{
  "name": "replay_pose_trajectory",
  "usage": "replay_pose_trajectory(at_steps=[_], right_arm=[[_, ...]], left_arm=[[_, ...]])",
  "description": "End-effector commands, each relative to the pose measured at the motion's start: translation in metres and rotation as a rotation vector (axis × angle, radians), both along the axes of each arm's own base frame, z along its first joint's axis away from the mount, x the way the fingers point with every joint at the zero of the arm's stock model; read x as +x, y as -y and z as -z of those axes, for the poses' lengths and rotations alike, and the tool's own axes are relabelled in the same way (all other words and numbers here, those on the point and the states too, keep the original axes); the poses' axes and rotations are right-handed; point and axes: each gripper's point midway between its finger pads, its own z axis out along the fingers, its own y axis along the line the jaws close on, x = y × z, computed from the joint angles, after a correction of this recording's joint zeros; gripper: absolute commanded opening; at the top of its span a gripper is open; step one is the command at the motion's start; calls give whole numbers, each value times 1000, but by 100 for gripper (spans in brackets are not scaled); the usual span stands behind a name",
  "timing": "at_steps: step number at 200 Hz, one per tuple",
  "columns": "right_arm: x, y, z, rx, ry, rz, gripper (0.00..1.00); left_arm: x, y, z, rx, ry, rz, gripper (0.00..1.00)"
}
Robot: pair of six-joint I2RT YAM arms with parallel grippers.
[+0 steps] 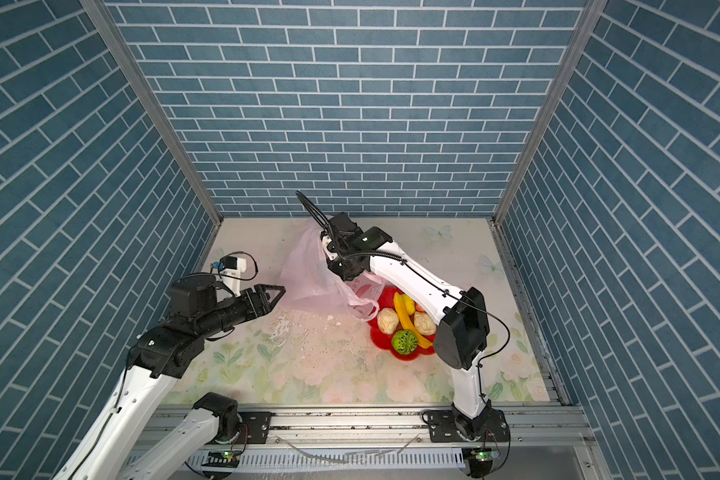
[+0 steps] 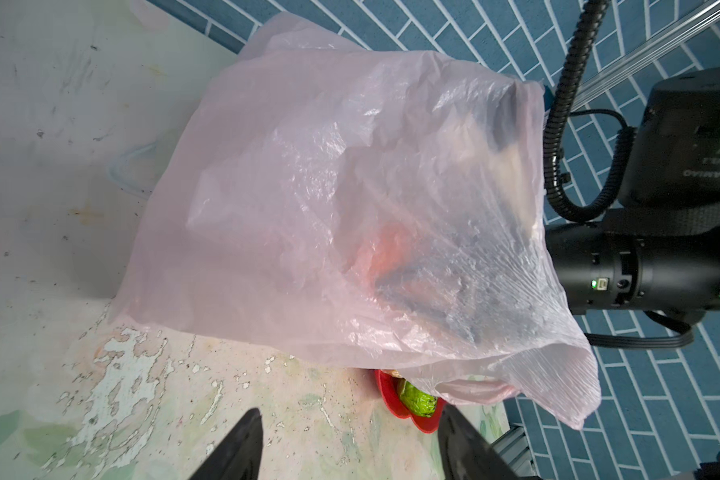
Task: Take the fake fruits out of the plastic bag
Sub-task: 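Pull the orange fruit up out of the bag mouth with the right gripper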
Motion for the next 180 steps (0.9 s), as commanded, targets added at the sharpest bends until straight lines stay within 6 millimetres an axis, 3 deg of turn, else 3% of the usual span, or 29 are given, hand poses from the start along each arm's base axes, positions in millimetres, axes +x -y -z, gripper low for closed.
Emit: replay_pose_trajectory(at_steps=[1,39,81,100,136,180], right_arm=[[-12,12,-36,26,26,-46,10],[-25,41,-39,-105,-3,-58,10],[-39,85,-4,-285,-53,14,9],[-38,76,5,-210,-49,40,8],[-25,54,-10,-115,-13,52,8],[-18,44,-19,-103,0,30,8]], left_arm=[[10,11,-1,-58,18,27,68],[17,13,3,-64,25,26,69],[25,17,24,-64,-2,34,69],[25,16,35,-53,-23,31,69],[16,16,55,-57,-81,29,71],[-3,8,118,-13,-169,24,74]])
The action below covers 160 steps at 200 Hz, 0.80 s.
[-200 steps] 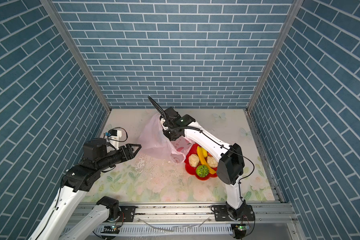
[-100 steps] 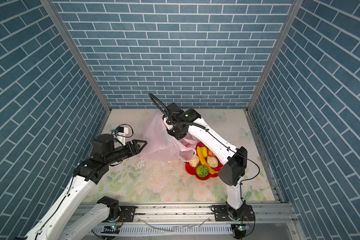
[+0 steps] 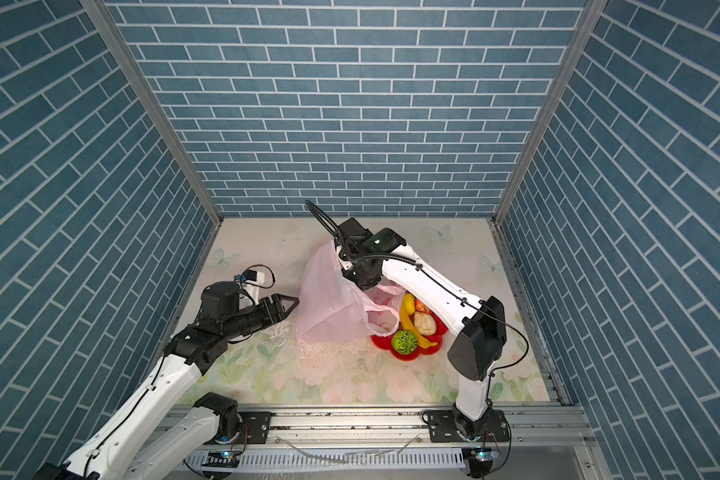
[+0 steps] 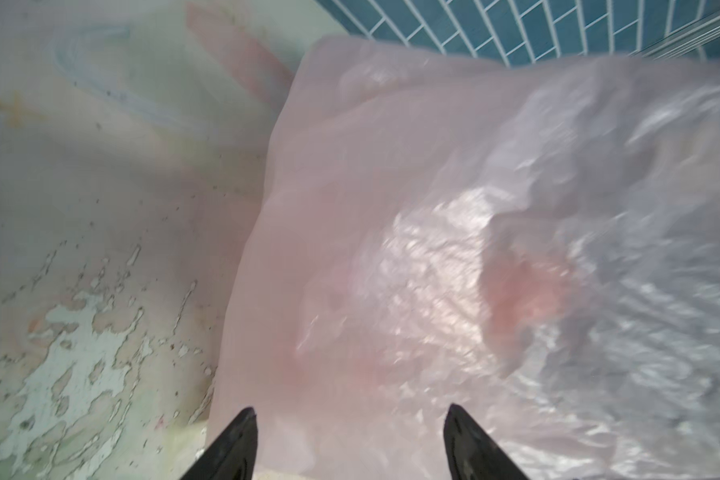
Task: Take the fake fruits out of the plastic bag
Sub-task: 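Pull the orange fruit up out of the bag mouth with the right gripper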
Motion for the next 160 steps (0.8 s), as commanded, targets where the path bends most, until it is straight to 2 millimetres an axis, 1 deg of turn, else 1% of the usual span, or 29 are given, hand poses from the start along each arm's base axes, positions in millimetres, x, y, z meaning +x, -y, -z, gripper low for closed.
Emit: replay_pose_trajectory(at_steps=[1,10,26,48,72,96,106,117,130,133,150,152,158,160], right_arm=[[9,-10,-17,47,34,-7,8],[10,-11,-20,50,38,-8,8],[11,-14,-26,63,39,-13,8],[13,-20,-32,87,42,-17,7],[15,-25,-38,98,45,-21,7],[18,-20,-47,70,67,-32,7],[19,-19,-53,54,77,-42,7],[20,-22,-61,59,83,-57,7],[23,-31,-69,83,85,-77,7],[24,-33,-75,100,92,-80,7],[33,-52,-87,162,117,-98,7],[34,-53,-92,175,128,-98,7],[38,-59,-96,194,144,-101,7],[39,-59,-101,205,156,-101,7]], left_arm=[[-7,-3,23,22,-18,9,74],[-10,-2,32,23,-25,16,74],[-11,1,39,24,-17,30,76],[-11,4,42,59,8,48,76],[-6,10,43,50,36,58,77],[0,9,47,56,29,38,76],[2,9,44,54,35,35,76],[4,8,37,60,50,25,76],[5,4,26,71,73,9,76],[5,3,23,73,79,5,76],[4,-3,8,91,106,-20,76],[3,-4,7,94,106,-22,77],[3,-7,4,101,112,-33,77],[3,-8,2,101,113,-37,77]])
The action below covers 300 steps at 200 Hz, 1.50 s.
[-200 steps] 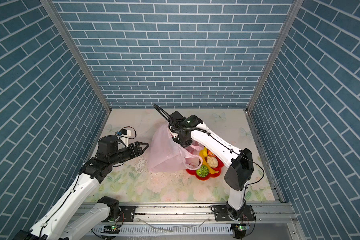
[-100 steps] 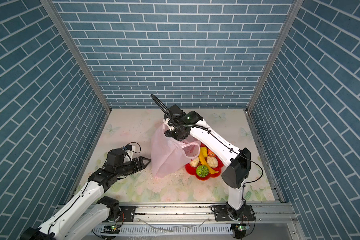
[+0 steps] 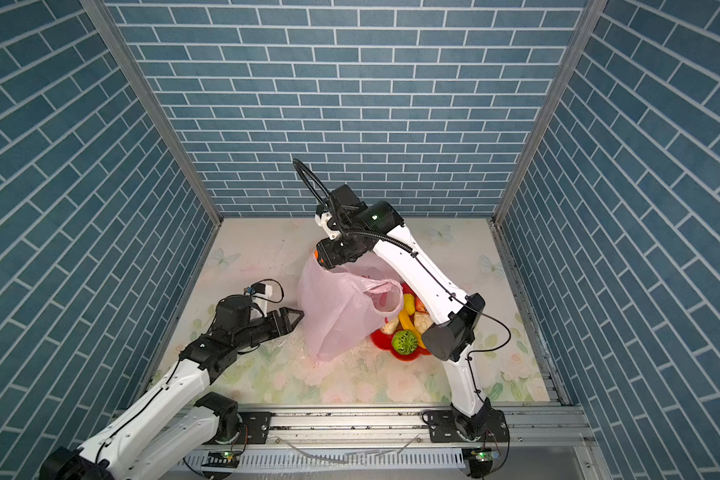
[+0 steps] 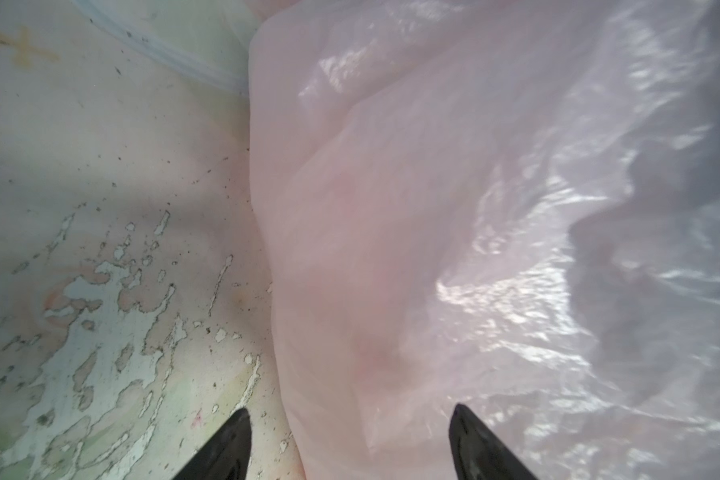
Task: Take the fake fruits out of the plastic bag
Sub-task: 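Pull the orange fruit up out of the bag mouth with the right gripper, then lower the orange fruit onto the red plate and open the right gripper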
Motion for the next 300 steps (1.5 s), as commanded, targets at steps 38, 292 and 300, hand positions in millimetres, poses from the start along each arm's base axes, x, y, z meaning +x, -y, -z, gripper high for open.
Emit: replay_pose_trajectory(at_steps=[38,292,300], right_arm=[[22,1,-30,70,97,10,5],[-50,271,135,-198,-60,739,7],[-50,267,142,-184,-81,729,7]], left_arm=[[0,-22,-44,58,89,-90,76],[-3,35,-71,48,59,73,74],[-4,35,-70,48,56,71,74]])
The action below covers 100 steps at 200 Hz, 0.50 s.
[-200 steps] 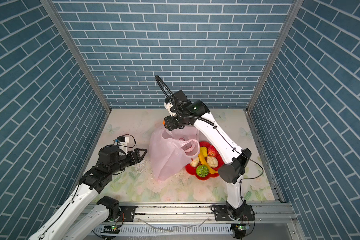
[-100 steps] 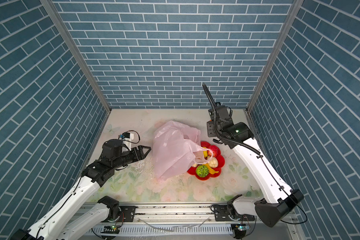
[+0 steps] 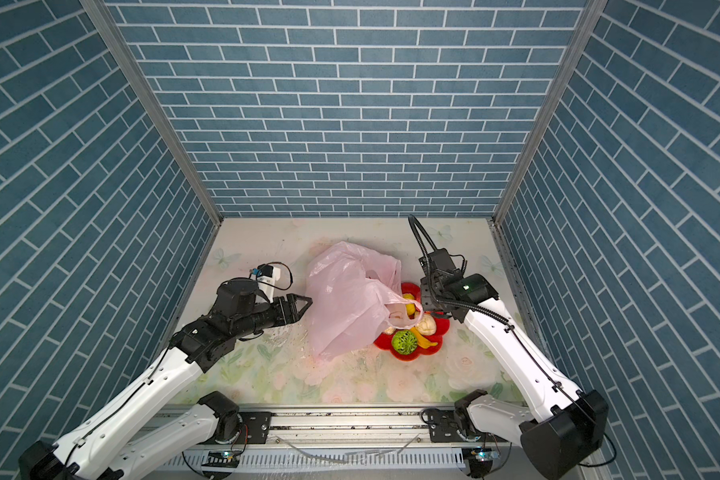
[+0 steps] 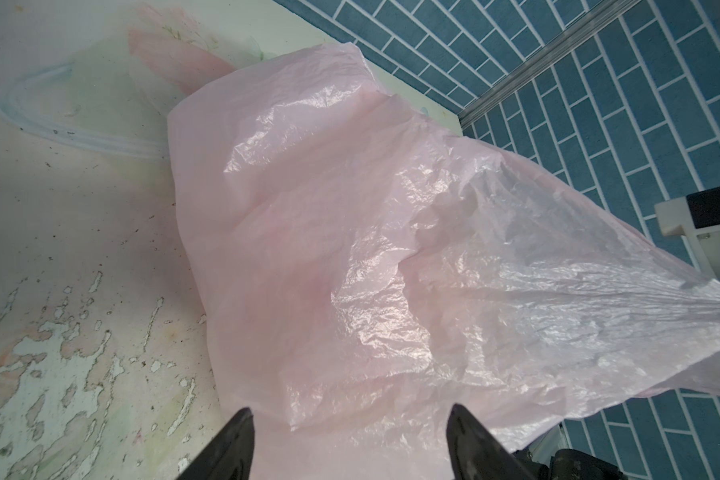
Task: Take the fake fruits out of the plastic bag
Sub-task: 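Lower the orange fruit onto the red plate and open the right gripper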
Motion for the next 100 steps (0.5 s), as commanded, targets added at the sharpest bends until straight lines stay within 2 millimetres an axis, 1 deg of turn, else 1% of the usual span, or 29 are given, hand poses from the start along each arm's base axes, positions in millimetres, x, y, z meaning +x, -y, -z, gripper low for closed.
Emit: replay_pose_trajectory(at_steps=[1,17,48,67,100], right_arm=[[-8,-19,26,118,-74,2,7],[-8,-24,38,133,-103,-2,8],[-5,-33,53,154,-132,-8,12],[-5,-36,62,161,-150,-9,16],[-6,-39,79,168,-180,-4,26]], left_arm=[[-1,-2,-1,7,3,-17,74],[-2,-2,-1,6,2,-14,74],[-7,-1,1,9,-5,-8,74],[-11,-1,1,14,-10,-4,74],[-24,5,3,17,-16,19,74]])
